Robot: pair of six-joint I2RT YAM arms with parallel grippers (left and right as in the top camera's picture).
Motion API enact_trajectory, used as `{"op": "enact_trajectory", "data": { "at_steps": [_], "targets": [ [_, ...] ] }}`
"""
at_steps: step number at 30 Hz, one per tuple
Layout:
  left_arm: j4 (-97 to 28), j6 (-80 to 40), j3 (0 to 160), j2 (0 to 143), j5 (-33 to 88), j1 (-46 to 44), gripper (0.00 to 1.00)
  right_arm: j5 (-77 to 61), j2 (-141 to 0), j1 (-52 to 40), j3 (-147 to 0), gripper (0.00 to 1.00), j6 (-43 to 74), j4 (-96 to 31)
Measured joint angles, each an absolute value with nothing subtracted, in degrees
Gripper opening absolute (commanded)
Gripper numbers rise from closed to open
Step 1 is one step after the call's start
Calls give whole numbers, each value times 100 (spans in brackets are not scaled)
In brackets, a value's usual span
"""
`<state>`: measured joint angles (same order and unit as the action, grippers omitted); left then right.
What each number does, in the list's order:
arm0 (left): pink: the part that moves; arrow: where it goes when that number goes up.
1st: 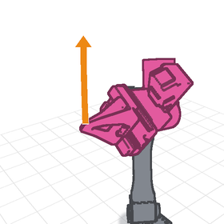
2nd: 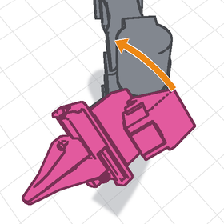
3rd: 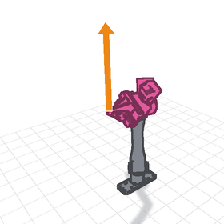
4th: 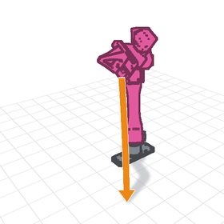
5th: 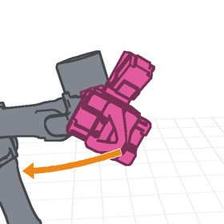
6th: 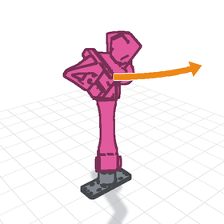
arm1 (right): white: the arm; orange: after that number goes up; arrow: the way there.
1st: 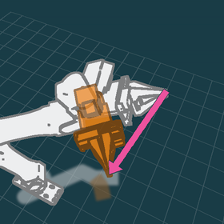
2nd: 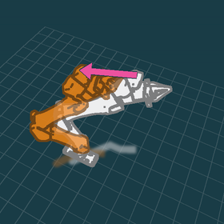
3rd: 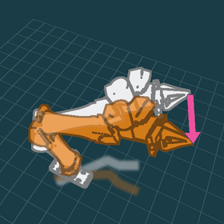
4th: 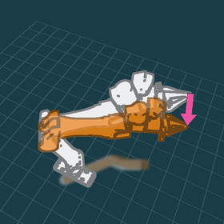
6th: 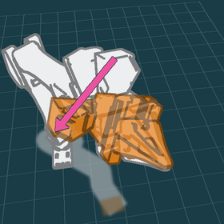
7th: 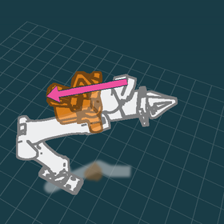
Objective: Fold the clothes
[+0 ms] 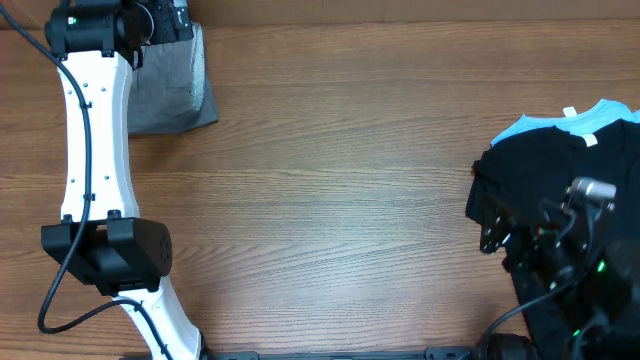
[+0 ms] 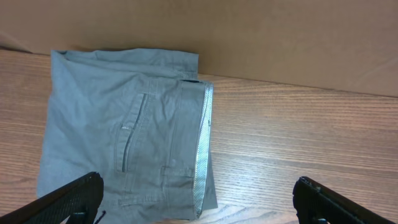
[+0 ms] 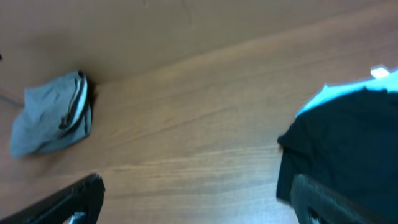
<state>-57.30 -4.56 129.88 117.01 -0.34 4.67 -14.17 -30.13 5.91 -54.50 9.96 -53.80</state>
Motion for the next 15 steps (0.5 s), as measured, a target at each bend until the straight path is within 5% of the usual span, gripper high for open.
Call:
{"op": "enact_trajectory", "data": {
  "at_steps": [15],
  "targets": [
    [-5728, -456, 12988, 11701, -36, 467, 100, -1485, -1164, 191, -1673, 100, 886, -1728]
  ]
}}
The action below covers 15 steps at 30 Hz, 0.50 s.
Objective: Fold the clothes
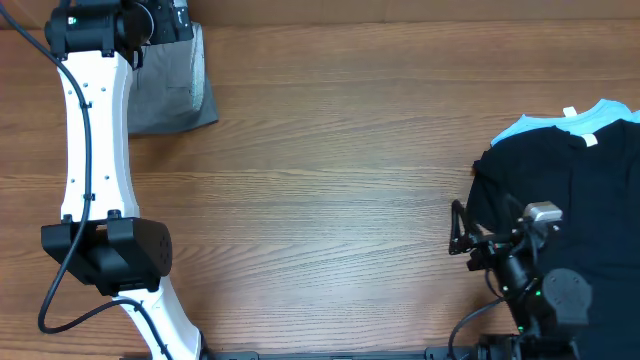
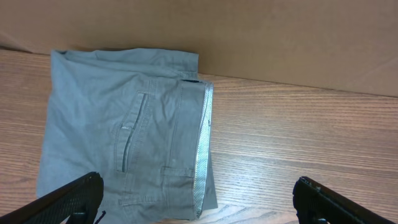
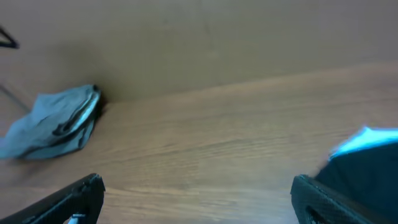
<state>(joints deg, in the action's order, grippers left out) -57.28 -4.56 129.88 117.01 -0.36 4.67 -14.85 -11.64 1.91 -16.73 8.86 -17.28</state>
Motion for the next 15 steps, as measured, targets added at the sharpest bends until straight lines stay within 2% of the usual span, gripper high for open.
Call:
{"op": "enact_trajectory", "data": {
  "at_steps": [15],
  "targets": [
    [-5728, -456, 12988, 11701, -36, 467, 100, -1487, -93, 16, -237, 100, 895, -200]
  ]
}}
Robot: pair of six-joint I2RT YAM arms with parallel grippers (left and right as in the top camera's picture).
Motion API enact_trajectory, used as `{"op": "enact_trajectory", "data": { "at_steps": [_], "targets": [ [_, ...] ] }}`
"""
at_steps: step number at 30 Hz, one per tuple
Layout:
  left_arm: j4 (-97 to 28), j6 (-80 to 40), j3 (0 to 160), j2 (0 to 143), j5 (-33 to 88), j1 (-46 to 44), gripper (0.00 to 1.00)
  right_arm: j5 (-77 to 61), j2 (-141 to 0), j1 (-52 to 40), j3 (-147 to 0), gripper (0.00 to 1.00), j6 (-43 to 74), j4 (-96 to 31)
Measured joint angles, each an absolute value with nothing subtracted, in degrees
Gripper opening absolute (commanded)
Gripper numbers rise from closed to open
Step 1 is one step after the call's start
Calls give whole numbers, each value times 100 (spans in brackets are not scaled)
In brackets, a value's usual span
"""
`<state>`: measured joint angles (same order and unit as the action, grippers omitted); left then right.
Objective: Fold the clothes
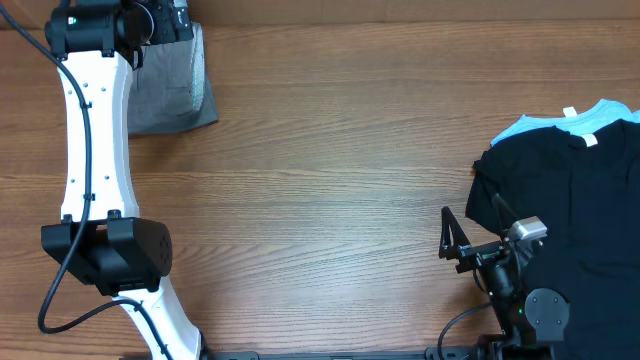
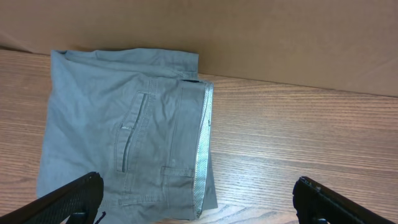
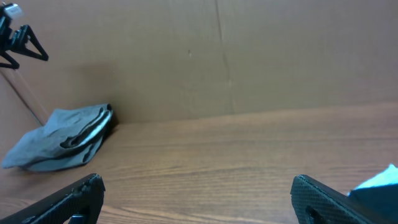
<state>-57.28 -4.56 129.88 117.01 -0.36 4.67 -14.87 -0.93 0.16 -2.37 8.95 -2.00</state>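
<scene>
Folded grey trousers [image 1: 170, 85] lie at the table's far left corner, seen close in the left wrist view [image 2: 127, 140] and far off in the right wrist view [image 3: 65, 138]. My left gripper [image 2: 198, 205] hovers open just above their near edge, nothing between its fingers. A black garment [image 1: 570, 200] is piled over a light blue one [image 1: 590, 115] at the right edge. My right gripper [image 1: 455, 240] is open beside the black garment's left edge, tilted up, holding nothing; a blue corner [image 3: 379, 180] shows low right.
The wooden table [image 1: 340, 190] spreads bare between the two piles. A brown cardboard wall [image 3: 236, 56] runs along the far edge. My left arm's white links [image 1: 95, 130] stretch down the left side to its base [image 1: 105, 255].
My right gripper has drawn a little further left and toward the front edge, tilting up so its camera looks level across the table. The left arm and the trousers have not moved.
My right gripper was first open over the black garment's left part. Half a second later it stood off the cloth's left edge, empty. Now it sits lower and further left, pointing across the table. The left gripper stayed open over the folded trousers throughout.
</scene>
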Motion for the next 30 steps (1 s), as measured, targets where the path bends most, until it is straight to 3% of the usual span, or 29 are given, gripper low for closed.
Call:
{"op": "enact_trajectory", "data": {
  "at_steps": [30],
  "targets": [
    [-5728, -456, 12988, 11701, -36, 467, 100, -1608, -84, -3, -106, 100, -137, -373]
  ]
}}
